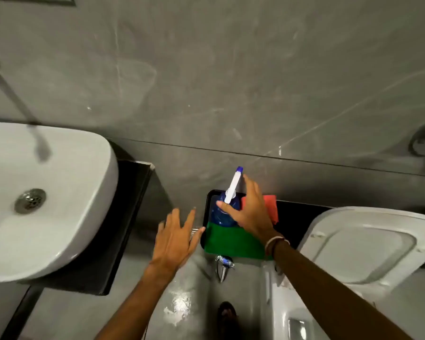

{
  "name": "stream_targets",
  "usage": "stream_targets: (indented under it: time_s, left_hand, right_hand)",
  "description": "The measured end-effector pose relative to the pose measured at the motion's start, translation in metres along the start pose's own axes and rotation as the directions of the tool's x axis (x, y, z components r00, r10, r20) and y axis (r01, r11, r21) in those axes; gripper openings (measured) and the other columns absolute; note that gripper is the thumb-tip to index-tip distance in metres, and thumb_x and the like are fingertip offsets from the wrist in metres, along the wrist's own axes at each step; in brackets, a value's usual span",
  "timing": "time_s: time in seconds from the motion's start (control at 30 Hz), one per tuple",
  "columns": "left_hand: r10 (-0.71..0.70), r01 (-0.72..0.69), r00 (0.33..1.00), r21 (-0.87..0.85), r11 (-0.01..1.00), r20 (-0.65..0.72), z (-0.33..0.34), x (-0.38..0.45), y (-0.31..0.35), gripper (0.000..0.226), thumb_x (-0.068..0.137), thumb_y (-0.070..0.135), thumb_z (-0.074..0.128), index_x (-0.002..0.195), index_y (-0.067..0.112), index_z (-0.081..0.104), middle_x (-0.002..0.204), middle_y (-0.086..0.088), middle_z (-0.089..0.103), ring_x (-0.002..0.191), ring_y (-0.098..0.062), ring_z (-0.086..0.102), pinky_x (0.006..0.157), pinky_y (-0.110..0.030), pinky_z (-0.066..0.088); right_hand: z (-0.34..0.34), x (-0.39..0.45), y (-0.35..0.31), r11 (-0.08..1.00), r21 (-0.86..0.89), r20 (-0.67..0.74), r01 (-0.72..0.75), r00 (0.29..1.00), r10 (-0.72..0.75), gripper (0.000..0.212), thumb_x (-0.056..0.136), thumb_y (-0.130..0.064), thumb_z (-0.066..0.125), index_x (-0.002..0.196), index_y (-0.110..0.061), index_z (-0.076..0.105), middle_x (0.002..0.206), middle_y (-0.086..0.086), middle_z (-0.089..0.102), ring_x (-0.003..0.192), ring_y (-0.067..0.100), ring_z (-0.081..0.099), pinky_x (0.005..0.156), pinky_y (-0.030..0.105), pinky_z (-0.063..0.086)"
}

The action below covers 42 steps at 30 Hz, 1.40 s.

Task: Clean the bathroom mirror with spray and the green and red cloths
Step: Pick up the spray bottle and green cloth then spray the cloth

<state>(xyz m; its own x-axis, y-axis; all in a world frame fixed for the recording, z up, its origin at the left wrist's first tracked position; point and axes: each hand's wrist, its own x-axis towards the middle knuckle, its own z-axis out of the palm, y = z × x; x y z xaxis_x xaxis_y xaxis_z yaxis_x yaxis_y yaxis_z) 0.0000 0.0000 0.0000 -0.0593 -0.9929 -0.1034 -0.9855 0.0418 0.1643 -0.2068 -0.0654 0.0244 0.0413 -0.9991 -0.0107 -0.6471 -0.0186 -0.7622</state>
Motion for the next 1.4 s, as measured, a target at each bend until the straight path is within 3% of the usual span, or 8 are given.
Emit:
stream_targets:
  time_s: [0.27, 0.4, 0.57, 0.67, 0.77, 1.07, 1.17, 1.4]
  left_hand:
    - [0.059, -0.038, 0.977, -0.103, 0.994, 0.205, 0.071, 0.042, 0.005, 0.073, 0.091, 0.073, 0.041, 0.149, 0.029, 0.042, 0.133, -0.012, 0.037, 0.119, -0.03, 0.047, 0.099, -0.044, 0.046]
    - [0.047, -0.023, 0.957, -0.086, 0.996, 0.286, 0.088, 0.058, 0.013, 0.077, 0.078, 0.074, 0.063, 0.137, 0.025, 0.048, 0.143, -0.013, 0.03, 0.133, -0.032, 0.035, 0.106, -0.043, 0.039]
    - [0.073, -0.008, 0.965, -0.249, 0.968, 0.253, 0.094, 0.064, 0.019, 0.052, 0.078, 0.055, 0.076, 0.119, 0.024, 0.065, 0.134, -0.001, 0.041, 0.125, -0.022, 0.039, 0.107, -0.034, 0.038]
    - [0.007, 0.22, 0.946, -0.656, 0.722, 0.324, 0.078, 0.06, 0.014, 0.029, 0.078, 0.023, 0.085, 0.101, 0.012, 0.072, 0.11, -0.011, 0.063, 0.108, -0.027, 0.056, 0.099, -0.036, 0.05]
    - [-0.092, 0.275, 0.961, -0.875, 0.399, 0.261, 0.048, 0.054, -0.002, 0.018, 0.08, -0.006, 0.079, 0.077, 0.004, 0.063, 0.078, -0.016, 0.063, 0.079, -0.028, 0.061, 0.07, -0.033, 0.056]
    - [-0.377, -0.051, 0.926, -0.978, -0.203, 0.031, -0.168, 0.064, -0.038, 0.034, 0.073, 0.013, 0.081, 0.106, 0.006, 0.077, 0.093, -0.009, 0.08, 0.08, -0.02, 0.075, 0.076, -0.032, 0.063]
    - [-0.363, -0.113, 0.932, -0.953, -0.281, -0.004, -0.256, 0.066, -0.053, 0.028, 0.089, 0.015, 0.071, 0.114, 0.002, 0.073, 0.102, -0.018, 0.075, 0.088, -0.028, 0.071, 0.085, -0.041, 0.061]
    - [-0.255, -0.231, 0.95, -0.955, -0.187, -0.18, -0.425, 0.046, -0.094, 0.043, 0.102, 0.022, 0.055, 0.131, -0.009, 0.06, 0.132, -0.03, 0.064, 0.115, -0.037, 0.068, 0.108, -0.049, 0.051]
  right_hand:
    - [0.054, 0.043, 0.0, 0.978, 0.207, -0.324, 0.031, 0.945, 0.038, 0.033, 0.096, -0.038, 0.066, 0.112, -0.01, 0.06, 0.111, 0.008, 0.061, 0.102, 0.022, 0.062, 0.094, 0.045, 0.054]
    - [0.053, 0.038, 0.004, 0.946, 0.289, -0.409, 0.147, 0.912, -0.017, 0.006, 0.1, -0.042, 0.053, 0.106, -0.04, 0.056, 0.118, 0.013, 0.06, 0.105, 0.025, 0.063, 0.093, 0.043, 0.056]
    - [0.025, 0.036, 0.012, 0.93, 0.288, -0.392, 0.227, 0.914, -0.102, 0.02, 0.102, -0.04, 0.053, 0.112, -0.057, 0.055, 0.115, 0.012, 0.065, 0.103, 0.024, 0.067, 0.09, 0.033, 0.058]
    - [0.005, 0.034, 0.005, 0.914, 0.273, -0.415, 0.301, 0.894, -0.17, 0.035, 0.104, -0.047, 0.049, 0.113, -0.017, 0.065, 0.103, 0.008, 0.068, 0.095, 0.012, 0.067, 0.083, 0.022, 0.055]
    - [-0.023, 0.038, -0.024, 0.874, 0.287, -0.436, 0.392, 0.866, -0.245, 0.034, 0.105, -0.042, 0.051, 0.109, -0.013, 0.068, 0.098, 0.007, 0.068, 0.089, 0.008, 0.067, 0.082, 0.013, 0.051]
    - [-0.099, 0.036, -0.172, 0.763, 0.471, -0.361, 0.443, 0.886, -0.291, 0.029, 0.094, -0.037, 0.055, 0.093, -0.016, 0.075, 0.095, 0.01, 0.077, 0.092, 0.024, 0.075, 0.085, 0.03, 0.056]
    - [-0.111, 0.031, -0.228, 0.728, 0.506, -0.307, 0.463, 0.885, -0.35, 0.039, 0.092, -0.044, 0.055, 0.082, -0.014, 0.077, 0.085, 0.005, 0.079, 0.083, 0.016, 0.076, 0.081, 0.024, 0.057]
    - [-0.109, 0.01, -0.356, 0.656, 0.537, -0.102, 0.531, 0.812, -0.575, 0.062, 0.091, -0.065, 0.05, 0.068, -0.012, 0.073, 0.072, 0.008, 0.077, 0.072, 0.025, 0.075, 0.082, 0.053, 0.061]
